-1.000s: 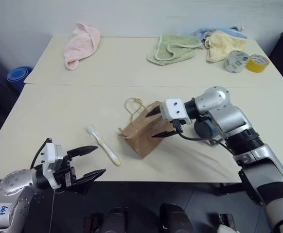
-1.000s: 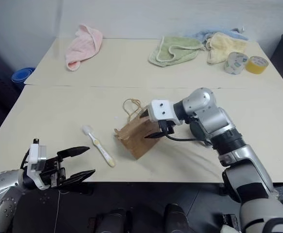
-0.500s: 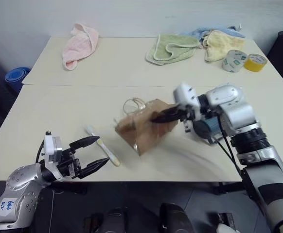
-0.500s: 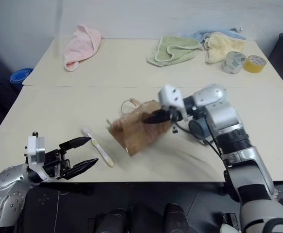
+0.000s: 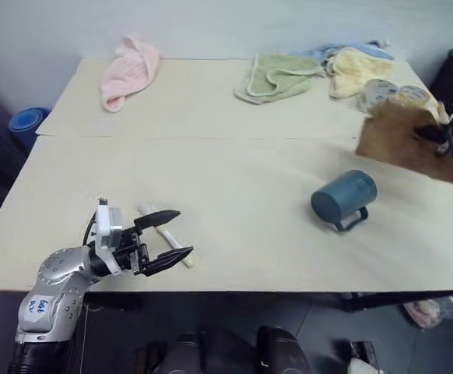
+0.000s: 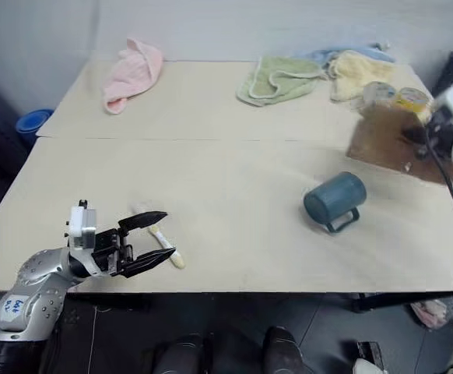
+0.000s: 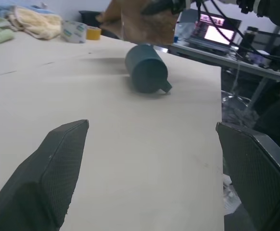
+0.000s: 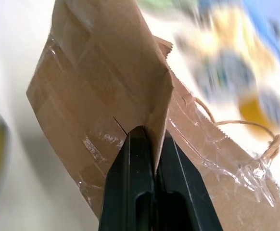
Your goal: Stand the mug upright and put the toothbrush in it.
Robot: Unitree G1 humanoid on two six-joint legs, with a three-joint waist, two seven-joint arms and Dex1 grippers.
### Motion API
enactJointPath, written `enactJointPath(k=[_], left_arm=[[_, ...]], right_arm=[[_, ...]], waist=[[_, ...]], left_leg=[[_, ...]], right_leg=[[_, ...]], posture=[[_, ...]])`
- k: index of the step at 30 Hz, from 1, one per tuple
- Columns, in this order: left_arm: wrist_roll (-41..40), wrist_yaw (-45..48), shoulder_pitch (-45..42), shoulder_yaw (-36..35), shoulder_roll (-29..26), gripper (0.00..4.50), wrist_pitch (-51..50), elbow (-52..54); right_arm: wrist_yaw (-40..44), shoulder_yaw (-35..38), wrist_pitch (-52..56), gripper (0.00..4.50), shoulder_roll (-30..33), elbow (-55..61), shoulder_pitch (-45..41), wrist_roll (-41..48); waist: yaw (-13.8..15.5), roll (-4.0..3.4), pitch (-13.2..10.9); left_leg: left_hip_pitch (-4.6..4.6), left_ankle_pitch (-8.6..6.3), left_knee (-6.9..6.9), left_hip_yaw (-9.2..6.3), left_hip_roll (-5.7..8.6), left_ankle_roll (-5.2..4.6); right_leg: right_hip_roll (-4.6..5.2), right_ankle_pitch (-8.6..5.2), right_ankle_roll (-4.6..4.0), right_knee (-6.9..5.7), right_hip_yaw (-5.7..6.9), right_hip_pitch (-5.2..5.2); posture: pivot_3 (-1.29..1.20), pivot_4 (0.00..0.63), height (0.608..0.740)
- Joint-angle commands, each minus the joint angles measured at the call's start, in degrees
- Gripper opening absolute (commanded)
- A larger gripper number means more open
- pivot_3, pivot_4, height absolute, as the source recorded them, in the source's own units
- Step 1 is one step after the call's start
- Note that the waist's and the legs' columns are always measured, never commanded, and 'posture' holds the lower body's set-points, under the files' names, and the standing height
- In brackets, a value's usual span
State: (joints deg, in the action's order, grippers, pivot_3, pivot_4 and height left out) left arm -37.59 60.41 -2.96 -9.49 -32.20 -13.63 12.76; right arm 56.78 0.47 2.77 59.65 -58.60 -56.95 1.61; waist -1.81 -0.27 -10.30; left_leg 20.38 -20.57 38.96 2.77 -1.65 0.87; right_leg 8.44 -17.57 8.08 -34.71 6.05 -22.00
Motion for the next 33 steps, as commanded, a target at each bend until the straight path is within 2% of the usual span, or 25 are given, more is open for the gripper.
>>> enactJointPath(k=[1,4,7,9,15,17,20,23,26,29,33], left_arm=[[1.0,1.1,-0.3,0.5,0.1,4.5,1.8,0.1],[1.2,0.7,-0.1,0.3,0.3,4.5,2.2,0.1],[1.1,0.4,0.3,0.4,0.3,4.5,2.0,0.3],[1.0,0.6,0.3,0.5,0.0,4.5,1.6,0.2],[0.6,1.4,-0.8,0.5,-1.3,4.5,-0.4,-0.9],[0.5,2.2,-1.1,0.6,-2.1,4.5,-1.2,-1.4],[0.8,4.2,-1.2,0.9,-3.5,4.5,-1.6,-2.3],[1.1,4.5,-1.9,1.1,-4.0,4.5,-1.7,-2.8],[1.2,4.2,-2.3,1.3,-3.7,4.5,-2.0,-2.8],[1.3,3.9,-2.3,1.9,-3.3,4.5,-2.1,-2.3],[1.4,3.0,-1.8,1.7,-2.9,4.5,-2.1,-1.2]], right_arm=[[-5.4,0.2,-5.7,0.04,-0.9,-5.7,-0.8,-2.8],[-6.8,0.1,-8.3,0.62,-0.6,-9.8,-0.2,-4.6],[-5.8,1.5,-10.0,1.65,1.8,-10.2,-0.3,-4.4],[-2.2,3.4,-10.5,2.31,4.2,-9.1,-0.3,-2.6],[10.1,9.9,-0.5,4.37,10.6,-1.1,1.2,4.9],[14.5,12.7,10.3,4.48,11.6,5.1,3.9,9.7],[16.5,14.9,36.0,4.48,14.6,25.3,15.6,16.3],[8.8,19.8,65.3,4.48,13.8,49.3,26.8,22.4],[1.7,22.3,85.9,4.48,8.1,64.5,29.7,25.9],[-6.2,17.7,89.7,4.48,4.8,70.9,33.4,28.3],[-17.4,18.4,89.7,4.48,-3.5,67.9,32.6,27.7]], waist=[[-0.7,-0.08,0.0],[-1.0,-0.22,-0.1],[-0.7,-0.27,-0.2],[-0.3,-0.4,-0.2],[0.9,-0.61,-0.4],[1.2,-0.61,-0.4],[1.7,-0.6,-0.4],[1.8,-0.64,-0.4],[1.8,-0.65,-0.4],[2.1,-0.58,-0.3],[2.8,-0.46,-0.3]], left_leg=[[-0.04,0.0,-0.02,0.12,-0.05,0.0],[0.04,0.0,-0.04,0.25,-0.06,0.0],[0.1,0.0,-0.06,0.26,-0.07,0.0],[0.14,0.0,-0.04,0.26,-0.06,0.0],[0.23,-0.02,0.14,0.25,-0.05,-0.03],[0.22,-0.02,0.15,0.25,-0.05,-0.03],[0.22,-0.03,0.16,0.25,-0.07,-0.04],[0.22,-0.03,0.16,0.21,-0.09,-0.04],[0.22,-0.03,0.21,0.19,-0.08,-0.03],[0.23,-0.03,0.22,0.15,-0.08,-0.01],[0.39,-0.05,0.23,0.19,0.0,-0.04]], right_leg=[[0.0,0.0,-0.01,-0.08,-0.01,-0.06],[0.06,0.01,-0.01,-0.4,-0.07,-0.39],[0.07,0.01,0.0,-0.42,-0.07,-0.47],[0.08,0.01,0.0,-0.36,-0.08,-0.47],[0.08,0.01,0.0,-0.32,-0.09,-0.45],[0.07,0.01,0.0,-0.32,-0.1,-0.44],[0.07,0.02,-0.02,-0.34,-0.09,-0.45],[0.07,0.03,-0.03,-0.42,-0.09,-0.48],[0.07,0.04,-0.06,-0.46,-0.11,-0.5],[0.06,0.07,-0.1,-0.4,-0.1,-0.47],[0.08,0.1,-0.05,-0.27,-0.12,-0.54]], posture=[[0.0,0.15,0.74],[0.0,0.15,0.74],[0.0,0.15,0.74],[0.0,0.15,0.74],[0.0,0.15,0.74],[0.0,0.15,0.74],[0.0,0.15,0.74],[0.0,0.15,0.74],[0.0,0.15,0.74],[0.0,0.15,0.74],[0.0,0.15,0.74]])
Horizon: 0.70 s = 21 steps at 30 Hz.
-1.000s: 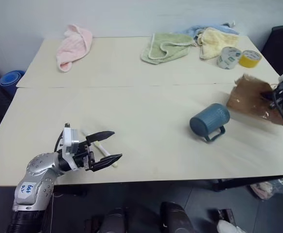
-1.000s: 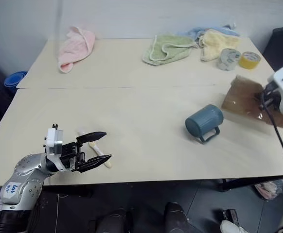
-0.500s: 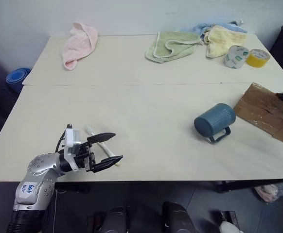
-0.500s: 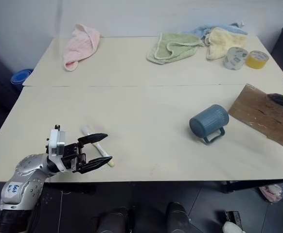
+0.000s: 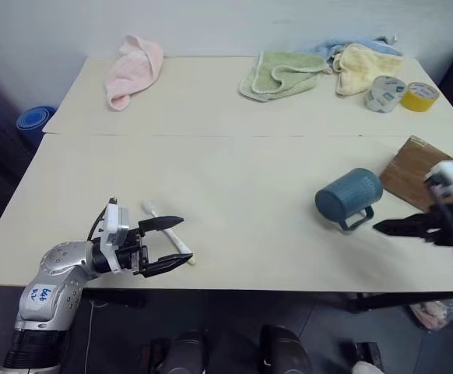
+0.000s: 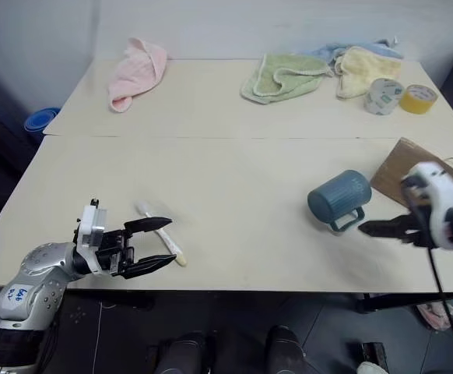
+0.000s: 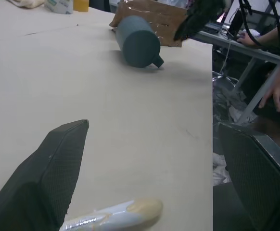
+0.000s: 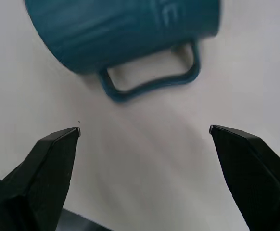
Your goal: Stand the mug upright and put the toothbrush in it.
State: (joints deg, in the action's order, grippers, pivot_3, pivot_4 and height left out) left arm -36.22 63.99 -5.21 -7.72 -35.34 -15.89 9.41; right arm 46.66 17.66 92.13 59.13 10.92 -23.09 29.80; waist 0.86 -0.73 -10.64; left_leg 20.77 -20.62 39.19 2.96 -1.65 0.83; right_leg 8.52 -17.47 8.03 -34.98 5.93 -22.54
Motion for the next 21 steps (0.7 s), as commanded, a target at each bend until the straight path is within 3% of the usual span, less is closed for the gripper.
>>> enactJointPath(k=[1,6,17,21], left_arm=[[-0.1,-0.9,0.7,-0.2,0.3,4.5,0.1,2.5],[-0.3,-2.5,3.1,-1.3,0.3,4.5,-0.3,5.2],[-0.7,-5.0,6.6,-2.4,0.1,4.5,-0.7,9.0],[-0.6,-5.3,5.7,-2.9,-0.1,4.5,-0.6,8.6]], right_arm=[[-10.1,1.8,0.4,4.48,-5.0,-3.3,-2.3,-1.0],[-19.0,3.0,0.4,4.48,-9.6,-8.0,-5.0,-1.2],[-30.1,5.8,0.4,4.48,-15.7,-14.4,-9.9,-1.0],[-30.9,2.2,0.4,3.6,-17.6,-14.7,-11.3,4.1]], waist=[[0.3,0.0,0.0],[0.3,0.08,0.1],[0.3,0.76,0.5],[0.2,0.93,0.6]], left_leg=[[0.03,0.0,0.01,0.0,0.0,0.0],[0.02,0.01,0.03,0.0,-0.02,0.0],[-0.02,0.02,0.04,0.02,-0.03,-0.02],[-0.02,0.02,0.04,0.02,-0.06,-0.02]], right_leg=[[0.0,0.01,0.01,0.0,0.0,-0.03],[-0.03,0.01,0.01,-0.06,0.02,-0.04],[-0.04,0.02,-0.01,-0.06,-0.01,0.0],[-0.06,0.02,-0.01,-0.05,-0.01,0.01]], posture=[[0.0,0.15,0.74],[0.0,0.15,0.74],[0.0,0.15,0.74],[0.0,0.15,0.74]])
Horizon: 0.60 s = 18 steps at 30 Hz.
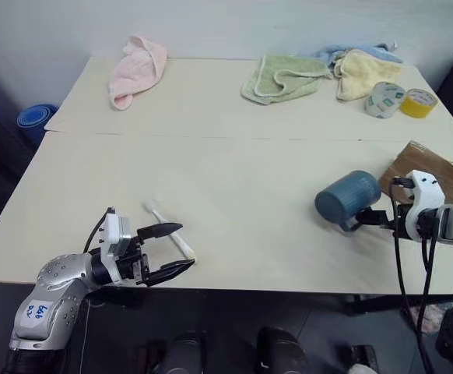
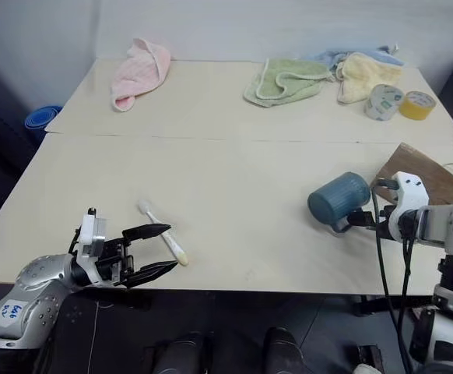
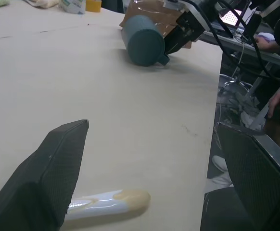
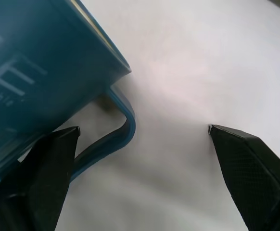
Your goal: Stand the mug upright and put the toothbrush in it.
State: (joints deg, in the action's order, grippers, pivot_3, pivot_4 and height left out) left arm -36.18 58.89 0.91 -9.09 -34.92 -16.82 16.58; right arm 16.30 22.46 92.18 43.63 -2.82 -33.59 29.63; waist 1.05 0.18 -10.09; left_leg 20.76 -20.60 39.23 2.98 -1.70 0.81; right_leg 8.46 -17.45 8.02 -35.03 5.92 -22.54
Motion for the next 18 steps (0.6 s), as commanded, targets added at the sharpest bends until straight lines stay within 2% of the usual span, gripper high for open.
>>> enactJointPath(k=[1,5,12,15,18], left_arm=[[-0.6,-0.3,-0.6,-1.6,-0.6,4.5,0.4,1.4],[-0.6,-0.6,-1.0,-2.1,-0.8,4.5,0.5,1.3],[-0.4,-1.0,0.3,-3.1,-0.8,4.5,0.6,2.1],[-0.5,-1.3,1.0,-3.6,-0.7,4.5,0.7,2.5],[-0.6,-1.7,1.5,-4.2,-0.7,4.5,0.9,2.5]], right_arm=[[-0.9,-2.9,0.3,3.33,-2.7,-1.5,-1.4,5.5],[-2.9,-4.2,0.3,2.14,-4.1,-3.6,-3.3,8.9],[-6.7,-5.0,0.3,0.02,-6.2,-6.4,-5.3,14.0],[-5.5,-3.9,0.0,0.02,-8.1,-5.0,-6.5,13.8],[1.5,-5.8,-7.5,0.02,-9.0,-0.2,-6.1,14.9]], waist=[[-0.1,0.02,0.0],[-1.5,0.04,0.0],[-1.9,0.05,0.0],[-1.9,0.05,0.0],[-2.2,-0.01,0.0]], left_leg=[[0.0,0.0,0.0,0.0,0.0,0.0],[-0.06,0.0,-0.05,-0.01,-0.07,0.0],[-0.12,0.0,-0.13,0.0,-0.09,0.01],[-0.12,0.0,-0.14,-0.02,-0.1,0.01],[-0.11,-0.01,-0.15,-0.01,-0.1,0.0]], right_leg=[[0.0,0.0,0.0,0.0,0.0,0.0],[-0.05,0.0,-0.02,-0.07,0.01,0.0],[-0.05,0.0,-0.02,-0.09,0.01,0.0],[-0.05,0.01,-0.02,-0.11,0.02,0.0],[-0.05,0.0,-0.02,-0.08,0.01,-0.01]], posture=[[0.0,0.15,0.74],[0.0,0.15,0.74],[0.0,0.15,0.74],[0.0,0.15,0.74],[0.0,0.15,0.74]])
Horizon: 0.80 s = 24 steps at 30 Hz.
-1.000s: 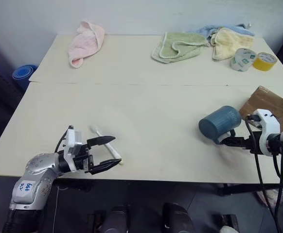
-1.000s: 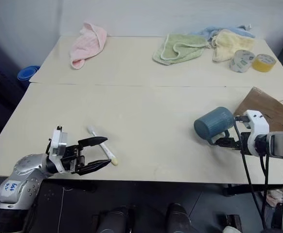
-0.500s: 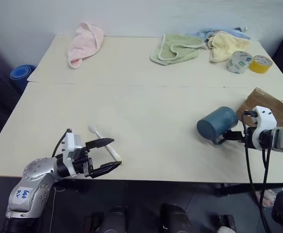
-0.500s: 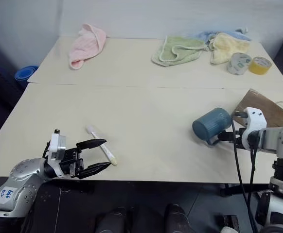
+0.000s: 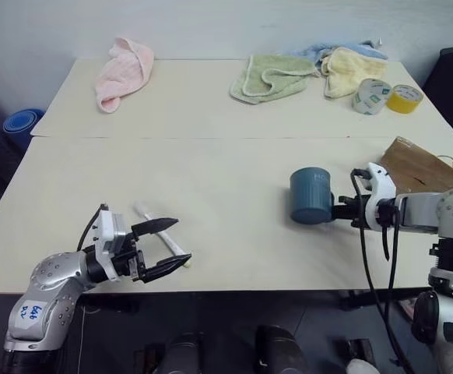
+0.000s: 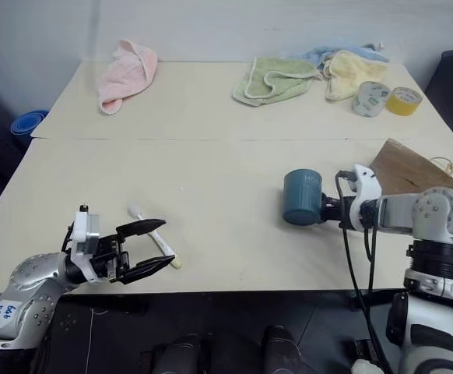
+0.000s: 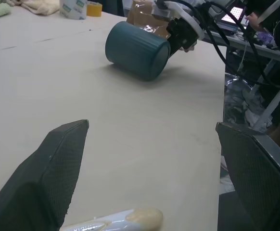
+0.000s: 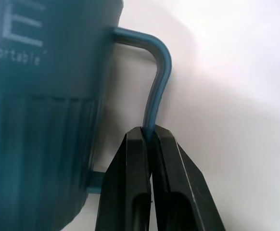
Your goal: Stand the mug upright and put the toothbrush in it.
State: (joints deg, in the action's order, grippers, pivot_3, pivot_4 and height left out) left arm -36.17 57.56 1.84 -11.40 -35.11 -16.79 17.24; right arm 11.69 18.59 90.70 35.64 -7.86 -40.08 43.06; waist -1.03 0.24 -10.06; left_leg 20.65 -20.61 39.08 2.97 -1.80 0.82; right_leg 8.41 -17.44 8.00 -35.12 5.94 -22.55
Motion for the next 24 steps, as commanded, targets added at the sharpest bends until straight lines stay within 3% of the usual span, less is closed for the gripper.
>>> enactJointPath(k=[1,4,6,10,12,17,21,22,24], left_arm=[[-0.7,-0.6,0.9,-2.3,-0.4,4.5,0.9,2.0],[-0.9,-1.4,1.8,-3.4,-0.2,4.5,0.9,2.3],[-1.0,-1.9,2.2,-4.2,0.0,4.5,1.0,2.3],[-0.3,-3.1,2.4,-4.8,0.5,4.5,2.1,2.2],[-0.1,-3.6,2.4,-5.1,0.7,4.5,2.6,2.1],[0.2,-4.4,2.5,-5.6,0.6,4.5,3.7,1.7],[0.4,-5.0,3.3,-6.4,0.5,4.5,4.7,1.7],[0.4,-5.0,3.6,-6.5,0.4,4.5,4.8,1.8],[0.3,-5.2,4.0,-6.8,0.3,4.5,5.1,1.8]], right_arm=[[10.7,-4.5,-12.5,0.02,-0.8,7.8,1.7,0.6],[22.7,-8.0,-41.1,0.02,-5.5,12.2,5.3,-5.8],[25.9,-8.8,-56.3,0.02,-10.7,9.3,6.0,-9.5],[30.5,-19.9,-91.3,0.02,-13.9,-3.6,7.4,-28.0],[30.0,-23.0,-103.8,0.02,-14.5,-11.8,6.7,-34.3],[28.1,-24.8,-119.6,0.02,-15.3,-26.2,3.6,-40.3],[32.9,-24.6,-122.4,0.02,-14.3,-30.9,3.7,-39.0],[34.3,-24.5,-122.7,0.53,-13.7,-31.5,4.0,-38.4],[36.1,-23.6,-123.4,1.0,-12.6,-32.1,4.5,-37.6]], waist=[[-0.1,-0.12,-0.1],[-0.2,-0.18,-0.1],[-0.4,-0.17,-0.1],[-0.6,-0.16,-0.1],[-0.5,-0.15,-0.1],[-0.8,-0.17,-0.1],[-0.9,-0.17,-0.1],[-0.8,-0.17,-0.1],[-0.5,-0.17,-0.1]], left_leg=[[0.03,0.0,0.0,0.0,0.0,0.0],[0.28,0.0,-0.01,-0.06,0.02,0.0],[0.38,0.0,0.0,-0.06,0.04,0.0],[0.36,0.0,0.02,-0.03,0.06,0.0],[0.36,0.0,0.03,-0.09,0.08,0.0],[0.34,0.01,0.07,-0.1,0.06,0.01],[0.16,0.02,0.1,-0.17,0.02,0.03],[0.07,0.02,0.07,-0.17,0.02,0.03],[0.02,0.02,0.04,-0.19,0.02,0.03]], right_leg=[[0.0,0.0,0.0,0.0,0.0,-0.03],[0.0,0.01,0.02,0.02,0.03,-0.24],[0.0,0.05,0.1,0.04,0.04,-0.32],[0.01,0.09,0.17,0.02,0.03,-0.33],[0.03,0.1,0.18,0.02,0.05,-0.31],[0.03,0.11,0.19,-0.02,0.05,-0.3],[0.02,0.11,0.18,-0.02,0.08,-0.09],[0.02,0.11,0.18,-0.01,0.09,-0.01],[0.03,0.11,0.18,0.01,0.1,0.06]], posture=[[0.0,0.15,0.74],[0.0,0.15,0.74],[0.0,0.15,0.74],[0.0,0.15,0.74],[0.0,0.15,0.74],[0.0,0.15,0.74],[0.0,0.15,0.74],[0.0,0.15,0.74],[0.0,0.15,0.74]])
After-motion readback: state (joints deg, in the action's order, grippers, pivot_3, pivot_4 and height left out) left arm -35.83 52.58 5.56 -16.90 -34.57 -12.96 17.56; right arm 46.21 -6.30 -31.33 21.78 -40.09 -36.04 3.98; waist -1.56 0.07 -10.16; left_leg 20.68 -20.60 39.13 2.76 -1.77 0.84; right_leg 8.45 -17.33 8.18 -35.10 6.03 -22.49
